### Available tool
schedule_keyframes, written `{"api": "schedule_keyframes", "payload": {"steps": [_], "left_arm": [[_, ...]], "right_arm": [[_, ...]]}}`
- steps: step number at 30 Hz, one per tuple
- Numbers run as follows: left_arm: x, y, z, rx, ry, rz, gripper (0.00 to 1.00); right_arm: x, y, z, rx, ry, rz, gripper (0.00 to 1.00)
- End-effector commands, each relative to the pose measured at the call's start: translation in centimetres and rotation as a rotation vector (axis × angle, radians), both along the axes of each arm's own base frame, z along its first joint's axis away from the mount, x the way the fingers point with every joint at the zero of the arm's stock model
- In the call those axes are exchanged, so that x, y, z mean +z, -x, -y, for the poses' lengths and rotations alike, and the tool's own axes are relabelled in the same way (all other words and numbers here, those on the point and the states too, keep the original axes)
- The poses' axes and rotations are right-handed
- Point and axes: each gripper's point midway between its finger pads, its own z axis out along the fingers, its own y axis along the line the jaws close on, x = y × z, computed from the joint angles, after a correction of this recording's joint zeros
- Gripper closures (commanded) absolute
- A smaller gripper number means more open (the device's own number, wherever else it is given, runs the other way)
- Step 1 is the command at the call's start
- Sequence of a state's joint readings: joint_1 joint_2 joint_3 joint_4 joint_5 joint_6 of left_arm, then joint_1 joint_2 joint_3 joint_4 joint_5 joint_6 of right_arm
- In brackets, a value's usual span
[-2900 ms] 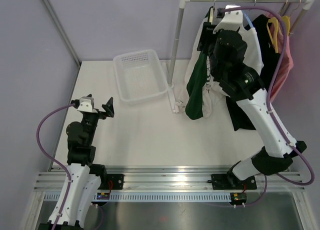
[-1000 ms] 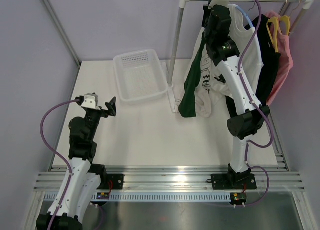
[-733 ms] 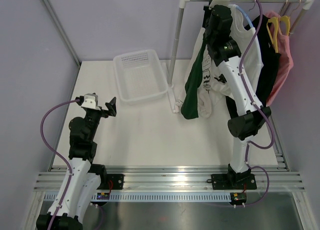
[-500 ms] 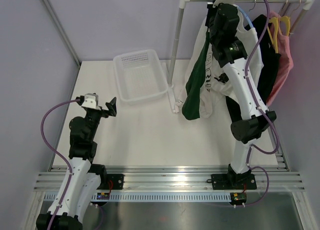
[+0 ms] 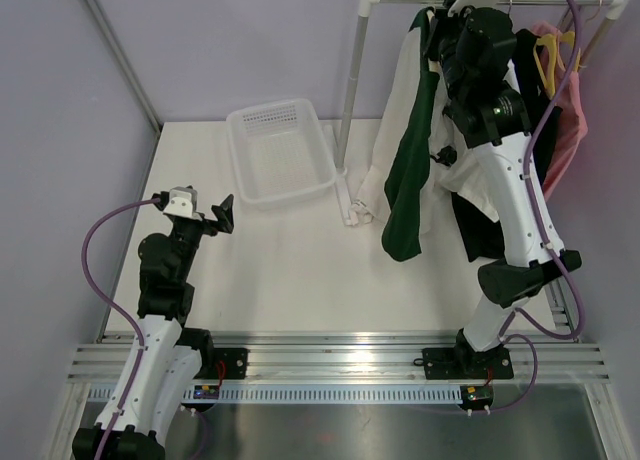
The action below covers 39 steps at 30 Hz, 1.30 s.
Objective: Remove the t-shirt from the hanger
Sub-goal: Grab a hanger with a tshirt on it with the right arm, then remove the tshirt from the hanger
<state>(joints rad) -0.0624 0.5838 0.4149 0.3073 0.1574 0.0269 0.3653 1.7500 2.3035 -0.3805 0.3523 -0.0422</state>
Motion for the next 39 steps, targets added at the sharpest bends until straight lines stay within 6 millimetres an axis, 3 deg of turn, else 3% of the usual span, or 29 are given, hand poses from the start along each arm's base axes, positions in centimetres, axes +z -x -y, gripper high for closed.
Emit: {"api": "schedule_keyframes", "payload": {"steps": [1,5,10,18,25,29,34,39], "left_arm": [[1.4,0.1,0.4,-0.025,-0.015,0.049,0.01],[1.4,0.3,0.6,-0.039,-0.020,0.048,0.01],[1.0,0.7,2.0,-0.125,-0.058,0.046,0.01],[0.4,1.5,4.2,-0.261,-0.095,0.032,0.01],[0.4,2.0,4.8,-0.298,-0.103,0.033,0.01],[0.5,2.2,4.8,-0.302,-0.102,0.036,0.01],[1.0,2.7,5.0,-0.313,-0.098,0.049,0.01],[1.3,3.3,5.4,-0.340,-0.085,0.056,0.01]], "right_arm": [[3.0,2.9,-0.7,0.098,-0.065,0.030,1.00],[2.7,4.9,-1.3,0.170,-0.085,-0.013,1.00],[2.0,9.1,-1.9,0.278,-0.082,-0.067,1.00],[-1.8,15.3,-2.8,0.451,0.013,-0.194,1.00],[-1.7,18.5,-2.7,0.509,-0.010,-0.177,1.00],[-2.7,20.2,-2.9,0.539,-0.028,-0.199,1.00],[-2.9,23.6,-3.0,0.608,-0.064,-0.160,1.00],[-5.4,25.2,-4.6,0.730,-0.080,-0.174,1.00]]}}
